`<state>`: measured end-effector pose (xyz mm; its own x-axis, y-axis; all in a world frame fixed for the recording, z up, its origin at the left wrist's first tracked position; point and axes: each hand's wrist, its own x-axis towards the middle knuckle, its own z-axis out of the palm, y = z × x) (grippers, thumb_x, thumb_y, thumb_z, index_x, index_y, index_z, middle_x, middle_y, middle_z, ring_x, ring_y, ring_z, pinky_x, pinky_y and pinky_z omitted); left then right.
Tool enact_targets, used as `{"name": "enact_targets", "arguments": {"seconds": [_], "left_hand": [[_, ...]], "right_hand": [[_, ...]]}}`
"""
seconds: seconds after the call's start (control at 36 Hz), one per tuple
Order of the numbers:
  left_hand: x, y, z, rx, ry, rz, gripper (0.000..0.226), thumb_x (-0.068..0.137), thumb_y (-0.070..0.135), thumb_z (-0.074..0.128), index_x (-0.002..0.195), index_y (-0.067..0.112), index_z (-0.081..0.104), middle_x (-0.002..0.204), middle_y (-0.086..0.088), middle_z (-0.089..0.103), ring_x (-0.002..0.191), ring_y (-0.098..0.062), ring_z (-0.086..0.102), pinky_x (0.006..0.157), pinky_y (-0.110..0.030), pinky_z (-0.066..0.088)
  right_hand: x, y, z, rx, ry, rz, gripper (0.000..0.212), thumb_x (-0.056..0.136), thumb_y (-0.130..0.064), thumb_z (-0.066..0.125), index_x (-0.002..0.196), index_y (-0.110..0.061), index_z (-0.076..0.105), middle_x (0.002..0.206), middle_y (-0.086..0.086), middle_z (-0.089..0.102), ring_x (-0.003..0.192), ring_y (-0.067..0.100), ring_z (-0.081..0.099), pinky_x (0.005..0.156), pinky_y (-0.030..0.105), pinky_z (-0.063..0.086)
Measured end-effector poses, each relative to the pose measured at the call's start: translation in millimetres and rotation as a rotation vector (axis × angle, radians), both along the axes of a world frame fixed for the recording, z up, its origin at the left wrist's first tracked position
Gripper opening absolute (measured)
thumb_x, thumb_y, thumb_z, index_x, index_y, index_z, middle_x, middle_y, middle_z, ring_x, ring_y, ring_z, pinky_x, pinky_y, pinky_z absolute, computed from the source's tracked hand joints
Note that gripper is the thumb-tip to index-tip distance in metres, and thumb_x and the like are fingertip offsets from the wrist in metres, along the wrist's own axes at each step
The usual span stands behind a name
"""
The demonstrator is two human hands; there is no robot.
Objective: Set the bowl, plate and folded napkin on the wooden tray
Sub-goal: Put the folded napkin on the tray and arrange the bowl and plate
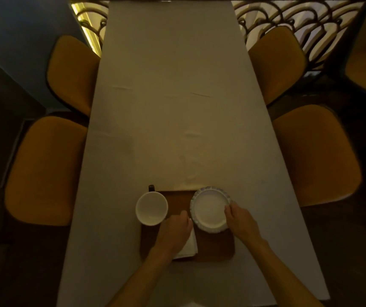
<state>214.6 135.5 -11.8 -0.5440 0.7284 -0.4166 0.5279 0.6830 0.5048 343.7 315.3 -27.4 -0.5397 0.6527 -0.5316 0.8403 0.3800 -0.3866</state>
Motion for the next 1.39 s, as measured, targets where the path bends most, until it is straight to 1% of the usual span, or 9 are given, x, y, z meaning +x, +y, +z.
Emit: {"name": "enact_targets", "arguments": {"seconds": [0.11, 0.22, 0.39, 0.53, 0.72, 0.89, 1.06, 1.22, 1.39], "left_hand": [[4.8, 18.5, -13.1, -0.124, 0.059, 0.034, 0.008, 0.097, 0.012, 0.039, 0.095, 0.015, 0.046, 0.09, -0.009, 0.068, 0.078, -0.026, 0.066, 0.062, -0.042, 0.051], [2.6, 30.9, -25.9, -0.197, 0.052, 0.093, 0.011, 0.097, 0.008, 0.038, 0.102, 0.009, 0.048, 0.102, -0.013, 0.065, 0.089, -0.029, 0.065, 0.061, -0.037, 0.046], [2.8, 36.8, -33.8, -0.318, 0.151, -0.014, 0.009, 0.093, 0.013, 0.046, 0.095, 0.017, 0.054, 0.097, -0.006, 0.068, 0.086, -0.026, 0.067, 0.057, -0.036, 0.045], [2.2, 42.4, -34.2, -0.317, 0.145, -0.006, 0.015, 0.096, 0.012, 0.041, 0.097, 0.015, 0.055, 0.101, -0.007, 0.067, 0.091, -0.027, 0.066, 0.062, -0.036, 0.043], [-8.8, 54.2, -37.1, -0.27, 0.062, 0.077, 0.014, 0.098, 0.016, 0.038, 0.094, 0.013, 0.051, 0.104, -0.01, 0.063, 0.094, -0.031, 0.062, 0.068, -0.042, 0.046], [-6.3, 47.3, -41.1, -0.269, 0.031, 0.114, 0.016, 0.099, 0.019, 0.038, 0.087, 0.015, 0.049, 0.101, -0.009, 0.064, 0.09, -0.028, 0.062, 0.068, -0.042, 0.049], [2.1, 49.1, -44.8, -0.31, -0.041, 0.144, 0.018, 0.098, 0.007, 0.039, 0.099, 0.004, 0.057, 0.11, -0.015, 0.064, 0.099, -0.03, 0.062, 0.075, -0.041, 0.051], [-9.0, 61.5, -42.9, -0.226, -0.069, 0.213, 0.019, 0.099, 0.016, 0.039, 0.089, 0.007, 0.053, 0.104, -0.015, 0.063, 0.094, -0.031, 0.061, 0.078, -0.044, 0.05], [-13.7, 63.1, -43.0, -0.282, -0.05, 0.15, 0.017, 0.099, 0.015, 0.04, 0.096, 0.007, 0.054, 0.105, -0.013, 0.063, 0.095, -0.03, 0.062, 0.08, -0.046, 0.054]], "right_hand": [[9.9, 17.6, -6.8, 0.023, -0.042, 0.006, 0.032, 0.101, -0.039, 0.029, 0.089, -0.015, 0.045, 0.08, 0.009, 0.058, 0.072, 0.027, 0.056, 0.062, 0.034, 0.041], [14.7, 29.1, -15.5, -0.02, -0.064, 0.015, 0.034, 0.101, -0.042, 0.027, 0.087, -0.015, 0.041, 0.077, 0.005, 0.056, 0.073, 0.027, 0.058, 0.063, 0.036, 0.044], [13.5, 41.3, -26.2, -0.038, -0.043, 0.066, 0.036, 0.1, -0.045, 0.028, 0.081, -0.018, 0.04, 0.068, 0.002, 0.051, 0.064, 0.024, 0.054, 0.053, 0.033, 0.035], [18.2, 42.7, -30.3, -0.1, 0.001, 0.08, 0.033, 0.1, -0.046, 0.031, 0.079, -0.023, 0.04, 0.064, -0.005, 0.048, 0.062, 0.019, 0.051, 0.048, 0.028, 0.03], [34.7, 39.8, -32.3, -0.194, 0.045, 0.084, 0.032, 0.099, -0.043, 0.037, 0.069, -0.034, 0.036, 0.065, -0.009, 0.045, 0.064, 0.017, 0.048, 0.059, 0.033, 0.036], [25.4, 52.2, -30.8, -0.153, 0.028, 0.1, 0.03, 0.099, -0.04, 0.041, 0.079, -0.019, 0.046, 0.07, 0.001, 0.051, 0.068, 0.022, 0.051, 0.06, 0.034, 0.036], [12.5, 60.2, -33.3, -0.161, 0.035, 0.151, 0.032, 0.1, -0.038, 0.038, 0.08, -0.014, 0.045, 0.069, 0.003, 0.049, 0.065, 0.022, 0.049, 0.059, 0.035, 0.035], [23.9, 62.6, -42.5, -0.193, -0.013, 0.18, 0.027, 0.097, -0.033, 0.047, 0.078, -0.015, 0.05, 0.074, 0.004, 0.054, 0.073, 0.021, 0.054, 0.061, 0.032, 0.035], [19.5, 59.8, -42.7, -0.234, 0.002, 0.128, 0.024, 0.097, -0.038, 0.046, 0.08, -0.02, 0.048, 0.07, -0.005, 0.052, 0.068, 0.016, 0.052, 0.056, 0.031, 0.036]]}}
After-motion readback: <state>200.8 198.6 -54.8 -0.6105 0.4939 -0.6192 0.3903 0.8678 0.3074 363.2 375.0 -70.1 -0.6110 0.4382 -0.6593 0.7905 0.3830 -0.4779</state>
